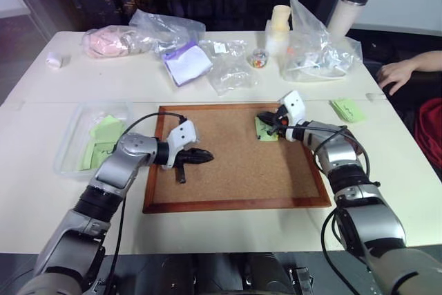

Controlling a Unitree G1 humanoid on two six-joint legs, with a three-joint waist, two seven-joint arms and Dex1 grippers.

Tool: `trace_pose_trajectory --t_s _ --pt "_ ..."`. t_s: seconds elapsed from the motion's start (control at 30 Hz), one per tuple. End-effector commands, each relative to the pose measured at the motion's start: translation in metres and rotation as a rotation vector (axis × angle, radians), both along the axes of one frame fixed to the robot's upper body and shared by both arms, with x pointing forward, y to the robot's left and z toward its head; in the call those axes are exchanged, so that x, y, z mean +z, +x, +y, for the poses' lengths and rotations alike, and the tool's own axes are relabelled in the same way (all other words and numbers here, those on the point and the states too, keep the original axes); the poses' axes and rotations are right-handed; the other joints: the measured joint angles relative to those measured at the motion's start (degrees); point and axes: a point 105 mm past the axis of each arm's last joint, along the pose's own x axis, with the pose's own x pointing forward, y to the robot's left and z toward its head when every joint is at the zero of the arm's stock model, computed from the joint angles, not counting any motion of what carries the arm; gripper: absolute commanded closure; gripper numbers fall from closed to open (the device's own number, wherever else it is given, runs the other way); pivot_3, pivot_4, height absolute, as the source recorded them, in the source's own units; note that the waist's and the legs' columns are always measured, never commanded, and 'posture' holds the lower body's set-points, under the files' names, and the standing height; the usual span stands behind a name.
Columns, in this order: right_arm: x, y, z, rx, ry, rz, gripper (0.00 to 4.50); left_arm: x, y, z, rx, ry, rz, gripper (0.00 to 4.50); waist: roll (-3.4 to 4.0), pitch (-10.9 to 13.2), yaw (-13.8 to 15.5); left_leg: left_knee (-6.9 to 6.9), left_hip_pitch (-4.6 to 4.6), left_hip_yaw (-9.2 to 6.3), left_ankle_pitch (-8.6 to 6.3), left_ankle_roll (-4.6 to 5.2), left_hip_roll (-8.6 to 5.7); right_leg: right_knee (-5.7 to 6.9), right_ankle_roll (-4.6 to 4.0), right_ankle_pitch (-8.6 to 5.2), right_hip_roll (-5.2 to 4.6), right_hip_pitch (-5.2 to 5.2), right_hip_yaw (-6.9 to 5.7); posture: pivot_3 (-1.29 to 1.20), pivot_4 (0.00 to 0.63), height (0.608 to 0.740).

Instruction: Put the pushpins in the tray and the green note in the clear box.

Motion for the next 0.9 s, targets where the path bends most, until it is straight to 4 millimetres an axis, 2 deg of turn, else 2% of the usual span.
trace_pose_trajectory --t_s 0.03,0.3,0.37,0.43,0.5,0.6,0.77,0.9 --pt "0.043 0.004 -0.010 -0.047 0.112 -0.146 4.47 -0.019 -0.002 0.004 0.022 0.052 0.069 4.50 0.00 0.00 0.00 0.00 0.00 0.00 0.00 0.00 0.00 0.00 0.00 0.00 0.00 0.00 0.00 0.00 0.150 0.734" --pt "0.053 0.005 -0.016 -0.096 0.167 -0.167 4.47 -0.020 -0.006 0.000 0.006 0.048 0.079 4.50 0.03 -0.02 -0.10 0.01 0.09 -0.01 -0.11 0.19 0.00 0.01 0.00 0.00 0.01 0.10 0.00 0.00 0.150 0.734" --pt "0.064 0.005 -0.027 -0.147 0.191 -0.200 4.47 -0.020 -0.006 0.001 0.005 0.053 0.073 4.50 0.03 -0.02 -0.05 0.00 0.09 -0.01 -0.11 0.19 0.00 0.01 0.00 0.00 0.00 0.10 0.00 0.00 0.150 0.734" --pt "0.072 0.001 -0.050 -0.241 0.180 -0.229 4.47 -0.019 -0.004 0.002 0.010 0.059 0.059 4.50 0.04 -0.02 0.07 0.01 0.09 -0.02 -0.10 0.18 0.01 0.01 0.00 0.00 -0.01 0.10 0.00 0.00 0.150 0.734" --pt "0.068 -0.009 -0.078 -0.346 0.126 -0.227 4.47 -0.018 -0.003 0.004 0.013 0.065 0.045 4.50 0.04 -0.02 0.34 0.00 0.07 -0.04 -0.07 0.12 0.01 0.00 0.00 0.00 -0.05 0.10 -0.01 0.00 0.150 0.734" --pt "0.055 -0.036 -0.109 -0.445 0.058 -0.196 4.47 -0.014 0.000 0.004 0.015 0.063 0.027 4.50 0.02 -0.04 0.37 -0.01 0.03 -0.04 -0.10 0.16 -0.01 -0.06 0.00 0.00 -0.08 0.11 -0.02 0.00 0.150 0.734" --pt "0.040 -0.073 -0.131 -0.516 0.012 -0.135 4.47 -0.010 0.001 0.003 0.004 0.061 0.015 4.50 0.25 -0.13 -0.17 -0.02 0.15 -0.03 -0.13 0.23 -0.02 0.01 0.00 0.00 0.01 0.12 0.06 0.00 0.150 0.734" --pt "0.026 -0.087 -0.140 -0.560 -0.005 -0.082 4.47 -0.010 0.001 0.003 -0.009 0.074 0.012 4.50 0.31 -0.17 -0.08 -0.01 0.29 -0.04 -0.13 0.23 -0.02 0.03 0.01 0.01 0.05 0.25 0.08 0.00 0.150 0.734"
